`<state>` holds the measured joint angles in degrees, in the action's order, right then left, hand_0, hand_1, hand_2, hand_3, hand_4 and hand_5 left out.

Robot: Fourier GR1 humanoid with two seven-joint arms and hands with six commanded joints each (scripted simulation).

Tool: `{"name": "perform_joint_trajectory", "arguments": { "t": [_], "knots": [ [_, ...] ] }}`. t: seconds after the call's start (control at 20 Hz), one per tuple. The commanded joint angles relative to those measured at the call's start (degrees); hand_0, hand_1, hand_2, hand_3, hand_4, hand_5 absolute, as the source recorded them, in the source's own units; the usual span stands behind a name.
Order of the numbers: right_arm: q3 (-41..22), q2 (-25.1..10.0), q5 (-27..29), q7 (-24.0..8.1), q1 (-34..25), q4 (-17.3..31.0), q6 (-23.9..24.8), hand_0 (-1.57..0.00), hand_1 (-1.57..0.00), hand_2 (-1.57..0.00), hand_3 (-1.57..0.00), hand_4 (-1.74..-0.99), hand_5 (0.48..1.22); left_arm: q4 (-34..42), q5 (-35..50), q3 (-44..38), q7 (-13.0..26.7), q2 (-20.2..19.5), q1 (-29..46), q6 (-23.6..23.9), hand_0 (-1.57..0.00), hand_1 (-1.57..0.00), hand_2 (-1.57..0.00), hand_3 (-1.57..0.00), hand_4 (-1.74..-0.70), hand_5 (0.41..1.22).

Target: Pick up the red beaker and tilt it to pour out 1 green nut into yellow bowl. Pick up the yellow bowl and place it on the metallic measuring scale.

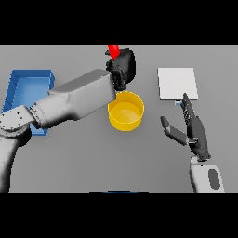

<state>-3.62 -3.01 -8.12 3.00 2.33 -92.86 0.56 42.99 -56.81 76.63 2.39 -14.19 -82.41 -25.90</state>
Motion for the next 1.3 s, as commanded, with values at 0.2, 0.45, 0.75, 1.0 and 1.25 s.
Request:
{"name": "perform_joint_trajectory", "arguments": {
  "t": [0.2,0.45,0.75,1.0,1.25],
  "knots": [
    [0.76,-0.51,2.08,0.63,-0.55,-0.20,-1.43,0.00,0.00,0.00,0.00,-1.224,0.615,-2.95,1.21,-4.27,0.83,-3.58,-7.47,5.68,-1.57,-1.33,-1.32,-1.36,-1.66,1.196],
    [0.35,-0.29,1.83,0.47,-1.07,0.22,-1.48,0.00,0.00,0.00,0.00,-1.266,0.639,-11.76,6.07,-12.25,0.82,-8.56,-16.15,7.95,-1.57,-1.49,-1.49,-1.42,-1.55,1.213],
    [-0.21,-1.78,1.23,1.15,-1.67,0.29,-2.54,0.00,0.00,0.00,0.00,-1.313,0.652,-26.71,26.27,-29.97,5.19,-16.37,-14.36,11.13,-1.57,-1.55,-1.55,-1.44,-1.67,1.219],
    [-1.06,-1.50,-0.29,2.31,-1.98,0.39,-1.75,0.00,0.00,0.00,0.00,-1.298,0.651,-29.83,38.02,-37.22,9.52,-20.95,-8.43,19.54,-1.57,-1.56,-1.56,-1.44,-1.72,1.220],
    [-0.85,-1.38,1.35,0.82,-1.77,0.34,-2.83,0.00,0.00,0.00,0.00,-1.275,0.656,-29.06,46.48,-39.58,15.55,-23.69,0.76,25.34,-1.57,-1.57,-1.57,-1.47,-1.73,1.221]
  ]
}}
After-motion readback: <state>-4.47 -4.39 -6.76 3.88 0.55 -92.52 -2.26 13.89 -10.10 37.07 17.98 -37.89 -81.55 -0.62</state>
